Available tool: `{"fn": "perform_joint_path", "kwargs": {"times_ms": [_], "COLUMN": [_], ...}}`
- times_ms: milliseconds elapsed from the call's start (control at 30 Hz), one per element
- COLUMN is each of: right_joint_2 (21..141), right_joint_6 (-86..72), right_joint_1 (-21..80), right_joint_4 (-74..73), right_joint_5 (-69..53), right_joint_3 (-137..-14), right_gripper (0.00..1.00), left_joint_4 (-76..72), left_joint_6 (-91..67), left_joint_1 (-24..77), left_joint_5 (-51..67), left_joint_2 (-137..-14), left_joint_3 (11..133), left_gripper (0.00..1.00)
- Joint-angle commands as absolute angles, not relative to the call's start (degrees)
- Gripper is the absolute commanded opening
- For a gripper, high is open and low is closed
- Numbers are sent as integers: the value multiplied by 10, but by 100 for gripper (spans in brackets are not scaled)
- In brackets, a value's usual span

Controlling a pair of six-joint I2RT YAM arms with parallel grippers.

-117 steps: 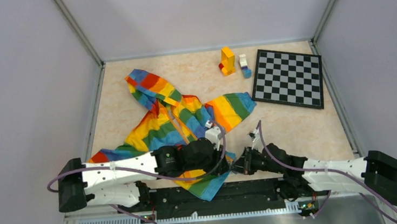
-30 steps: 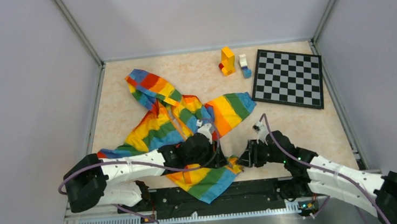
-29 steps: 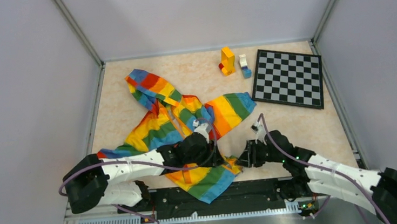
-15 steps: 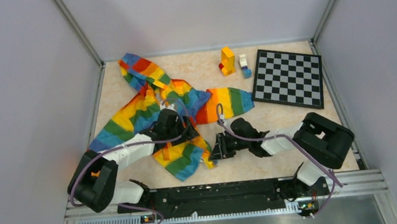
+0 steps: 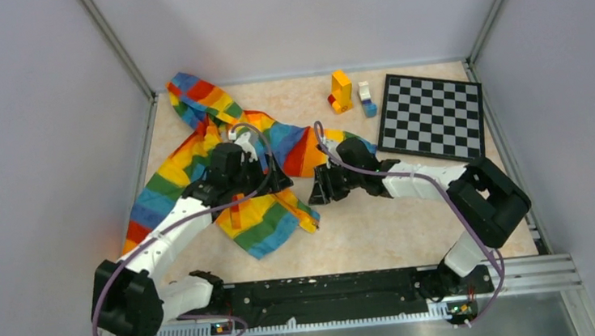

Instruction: Zip up the jacket

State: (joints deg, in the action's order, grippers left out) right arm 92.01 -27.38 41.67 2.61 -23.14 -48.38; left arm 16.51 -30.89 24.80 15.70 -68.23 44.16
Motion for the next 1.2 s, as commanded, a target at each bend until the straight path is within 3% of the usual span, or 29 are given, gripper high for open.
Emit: {"fn": "perform_joint_path", "kwargs": {"times_ms": [0, 100, 300, 533, 667, 833, 967, 1033, 1100, 1167], "right_joint_2": [915, 921, 964, 1015, 1019, 1012, 964, 939, 920, 909], "right_joint_6": [-265, -281, -269, -274, -279, -322, -335, -339, -338, -328], "right_joint_1": [408, 405, 405, 406, 406, 406, 406, 406, 406, 406], "right_joint_4": [42, 77, 187, 205, 219, 256, 244, 244, 248, 237], "right_joint_5": [-284, -301, -359, -373, -382, -394, -374, -365, -357, -345], "right_joint_3": [-483, -449, -419, -452, -457, -458, -443, -433, -427, -426], "right_gripper": [48, 48, 50, 58, 45, 11, 7, 6, 3, 2], "left_joint_4": [164, 175, 163, 176, 178, 167, 147, 86, 20, -3], "left_joint_6": [-343, -379, -401, -401, -415, -452, -543, -626, -705, -751], "left_joint_1": [247, 263, 287, 288, 288, 288, 288, 288, 288, 291], "left_joint_5": [248, 270, 246, 280, 285, 311, 305, 322, 319, 285], "left_joint_2": [-678, -697, -666, -640, -621, -613, -608, -605, -599, -593], "left_joint_3": [462, 467, 410, 394, 393, 394, 378, 336, 301, 286], "left_gripper": [81, 75, 76, 74, 70, 64, 57, 58, 50, 49]}}
